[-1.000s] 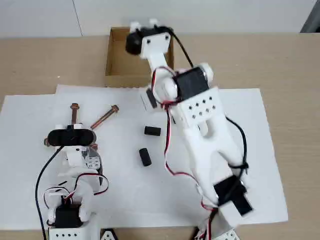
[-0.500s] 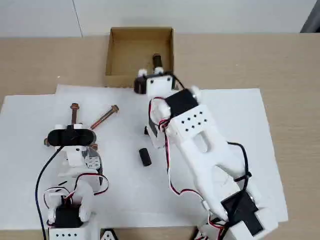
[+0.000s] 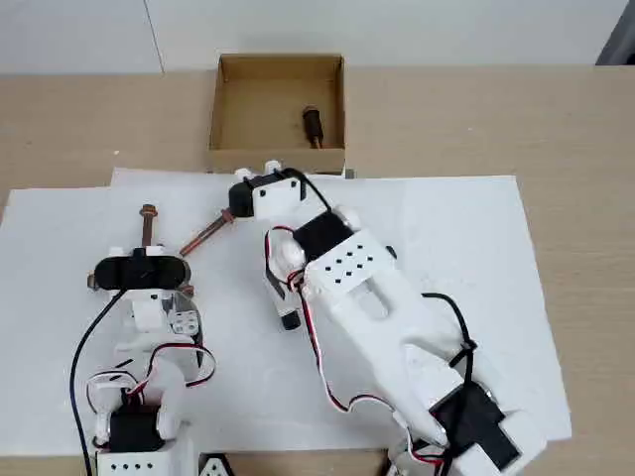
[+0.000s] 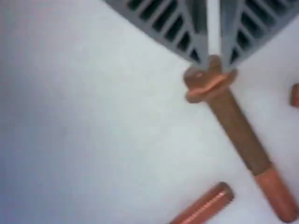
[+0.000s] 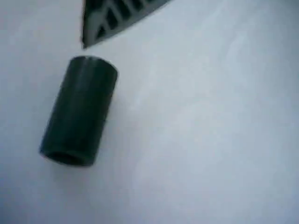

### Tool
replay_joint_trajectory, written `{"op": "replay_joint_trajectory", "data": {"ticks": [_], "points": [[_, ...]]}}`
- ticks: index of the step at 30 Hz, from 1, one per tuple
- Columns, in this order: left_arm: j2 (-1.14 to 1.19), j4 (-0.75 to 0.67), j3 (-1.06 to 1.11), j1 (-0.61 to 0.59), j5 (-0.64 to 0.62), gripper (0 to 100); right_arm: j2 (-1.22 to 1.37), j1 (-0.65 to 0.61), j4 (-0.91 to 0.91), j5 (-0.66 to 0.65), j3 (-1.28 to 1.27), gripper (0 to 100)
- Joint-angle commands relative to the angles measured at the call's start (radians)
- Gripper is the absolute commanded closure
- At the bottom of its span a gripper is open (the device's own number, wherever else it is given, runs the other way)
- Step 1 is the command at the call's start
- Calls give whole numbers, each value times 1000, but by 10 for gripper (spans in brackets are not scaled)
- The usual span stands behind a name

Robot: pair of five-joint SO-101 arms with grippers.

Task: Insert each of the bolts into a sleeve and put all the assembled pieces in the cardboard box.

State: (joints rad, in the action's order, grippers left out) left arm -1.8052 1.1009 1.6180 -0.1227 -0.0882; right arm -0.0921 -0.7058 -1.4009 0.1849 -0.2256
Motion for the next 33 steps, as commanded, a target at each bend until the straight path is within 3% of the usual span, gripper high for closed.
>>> {"op": "replay_joint_trajectory", "data": {"ticks": [1,8,33], "points": [[-11,2,-4,-43,-2,994,-38,-19,50,11,-11,858],[-11,2,-4,-57,-2,994,-19,-31,61,89,-11,859],[-11,2,-4,-55,-2,994,196,-88,104,95,-3,859]]}}
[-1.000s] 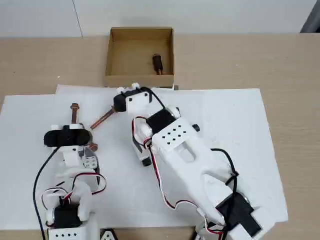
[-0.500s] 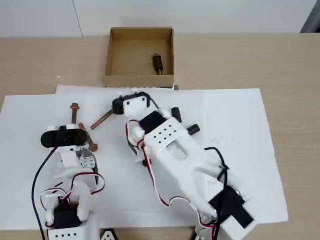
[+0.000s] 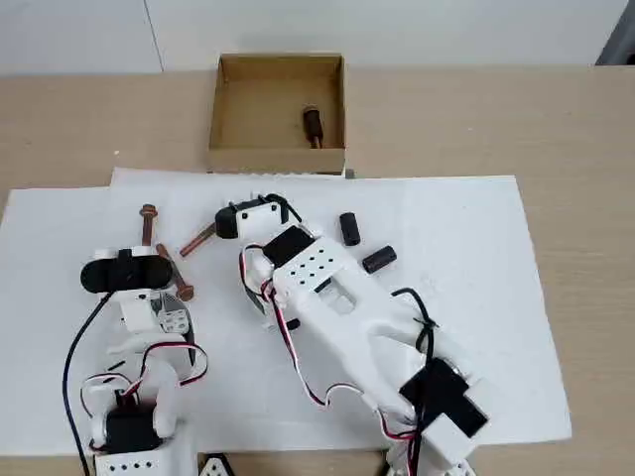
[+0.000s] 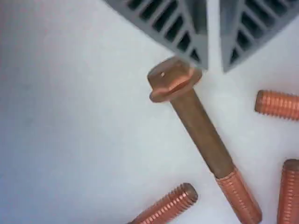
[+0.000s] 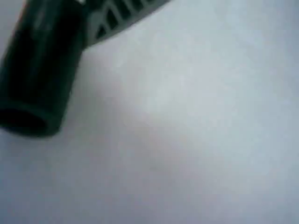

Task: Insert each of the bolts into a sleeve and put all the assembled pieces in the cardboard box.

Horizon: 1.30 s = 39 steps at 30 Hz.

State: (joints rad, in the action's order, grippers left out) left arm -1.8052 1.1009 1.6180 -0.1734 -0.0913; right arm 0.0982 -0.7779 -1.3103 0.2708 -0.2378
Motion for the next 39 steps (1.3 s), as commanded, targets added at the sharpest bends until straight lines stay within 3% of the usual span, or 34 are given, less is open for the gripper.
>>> {"op": "replay_joint_trajectory", "data": {"ticks": [1,14,19,23,34,39], "points": [[-11,2,-4,-5,2,994,15,-22,19,9,9,859],[-11,2,-4,-5,2,994,93,-24,68,8,9,862],[-11,2,-4,-5,2,994,97,-24,68,8,9,998],[-11,2,-4,-5,2,994,88,-24,59,8,14,997],[-11,2,-4,-3,3,994,88,-5,-311,69,436,996],[-11,2,-4,-3,3,994,79,59,-410,69,614,996]]}}
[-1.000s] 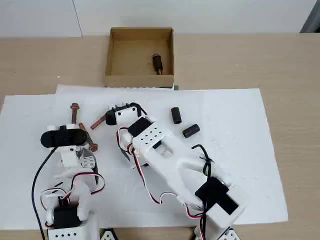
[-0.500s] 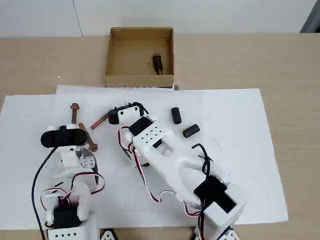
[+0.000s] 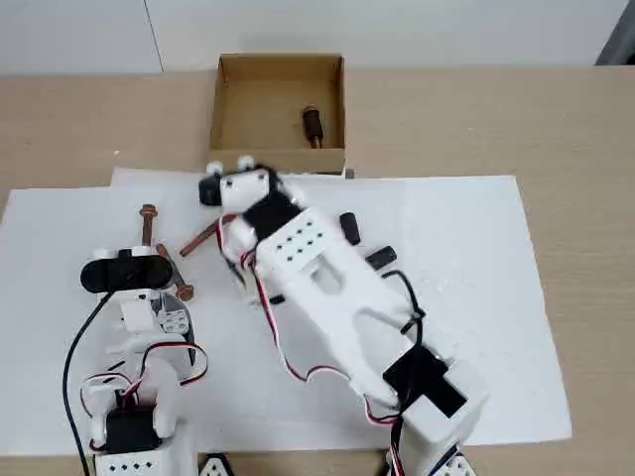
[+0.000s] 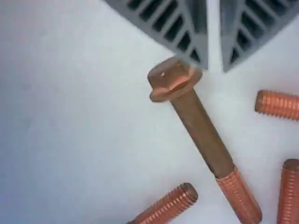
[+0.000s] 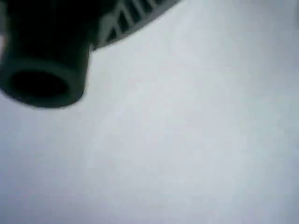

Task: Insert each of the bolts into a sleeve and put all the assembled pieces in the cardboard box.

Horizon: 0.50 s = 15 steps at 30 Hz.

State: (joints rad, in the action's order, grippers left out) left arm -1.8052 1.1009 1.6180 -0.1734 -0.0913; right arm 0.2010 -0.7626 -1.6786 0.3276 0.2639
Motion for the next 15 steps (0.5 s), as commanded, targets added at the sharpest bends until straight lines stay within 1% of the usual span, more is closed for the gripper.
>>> {"op": "replay_joint_trajectory", "data": {"ticks": [1,8,15], "points": [[-11,2,-4,-3,3,994,-42,59,-44,12,127,996],[-11,2,-4,-3,3,994,-236,145,-45,12,137,995],[-11,2,-4,-2,5,994,-421,303,-47,6,127,995]]}}
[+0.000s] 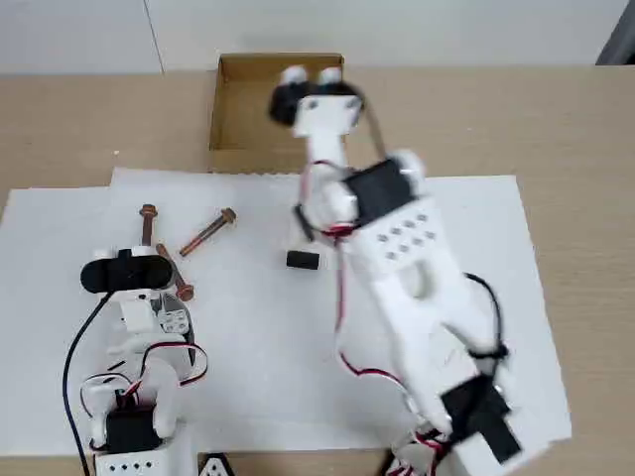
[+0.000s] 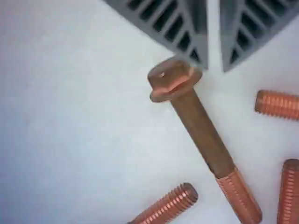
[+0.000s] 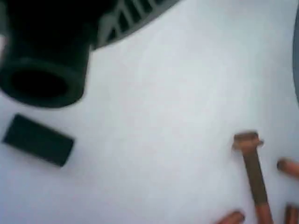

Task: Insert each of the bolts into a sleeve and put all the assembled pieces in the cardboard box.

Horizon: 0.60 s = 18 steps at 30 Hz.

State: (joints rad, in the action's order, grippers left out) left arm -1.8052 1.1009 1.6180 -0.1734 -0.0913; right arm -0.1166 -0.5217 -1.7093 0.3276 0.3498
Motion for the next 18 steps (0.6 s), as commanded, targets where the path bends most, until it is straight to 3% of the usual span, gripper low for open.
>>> {"op": "replay_joint_trajectory", "data": {"ticks": [1,18], "points": [[-11,2,-4,-2,5,994,-128,81,-16,6,28,995],[-9,2,-7,-3,8,994,-665,341,27,8,-600,995]]}}
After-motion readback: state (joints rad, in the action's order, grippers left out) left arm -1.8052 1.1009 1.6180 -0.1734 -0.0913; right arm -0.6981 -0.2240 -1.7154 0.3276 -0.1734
